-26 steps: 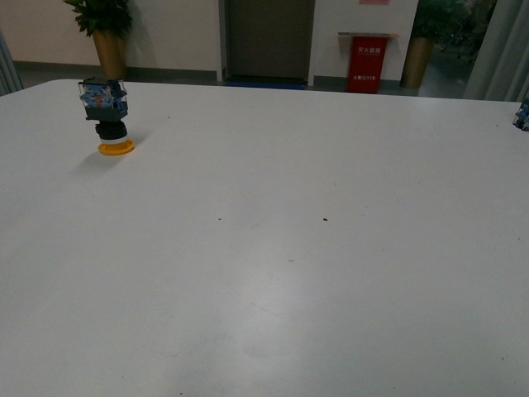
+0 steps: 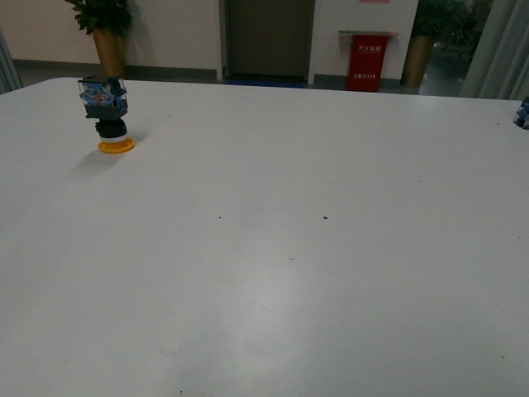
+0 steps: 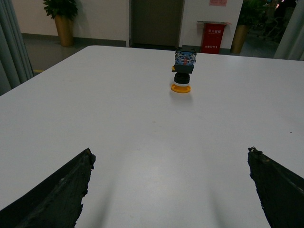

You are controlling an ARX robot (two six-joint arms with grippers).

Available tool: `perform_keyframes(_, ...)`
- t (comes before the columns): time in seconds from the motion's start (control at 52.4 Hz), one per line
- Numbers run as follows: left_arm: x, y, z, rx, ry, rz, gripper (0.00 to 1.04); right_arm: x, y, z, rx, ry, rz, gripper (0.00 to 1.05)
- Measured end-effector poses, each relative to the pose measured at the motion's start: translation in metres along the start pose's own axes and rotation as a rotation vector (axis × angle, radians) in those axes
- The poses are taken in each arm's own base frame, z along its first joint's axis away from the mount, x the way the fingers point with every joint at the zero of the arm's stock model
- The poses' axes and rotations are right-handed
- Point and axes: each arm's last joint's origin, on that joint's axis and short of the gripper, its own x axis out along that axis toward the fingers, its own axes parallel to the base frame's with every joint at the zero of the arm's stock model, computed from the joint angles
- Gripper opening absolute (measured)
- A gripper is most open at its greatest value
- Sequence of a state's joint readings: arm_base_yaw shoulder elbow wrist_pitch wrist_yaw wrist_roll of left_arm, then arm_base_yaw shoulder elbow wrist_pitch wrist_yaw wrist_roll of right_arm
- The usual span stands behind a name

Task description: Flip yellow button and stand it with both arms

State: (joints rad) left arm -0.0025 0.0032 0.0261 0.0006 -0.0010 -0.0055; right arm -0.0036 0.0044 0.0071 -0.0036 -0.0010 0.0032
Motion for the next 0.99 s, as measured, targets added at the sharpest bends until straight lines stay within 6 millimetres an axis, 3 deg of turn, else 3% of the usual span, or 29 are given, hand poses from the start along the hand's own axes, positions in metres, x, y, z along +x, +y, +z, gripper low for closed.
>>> perform_keyframes(0.993, 0.0000, 0.0000, 0.0000, 0.000, 0.000, 0.000, 0.98, 0.0000, 0.0000, 0.0000, 0.000, 0.000, 0.000, 0.97)
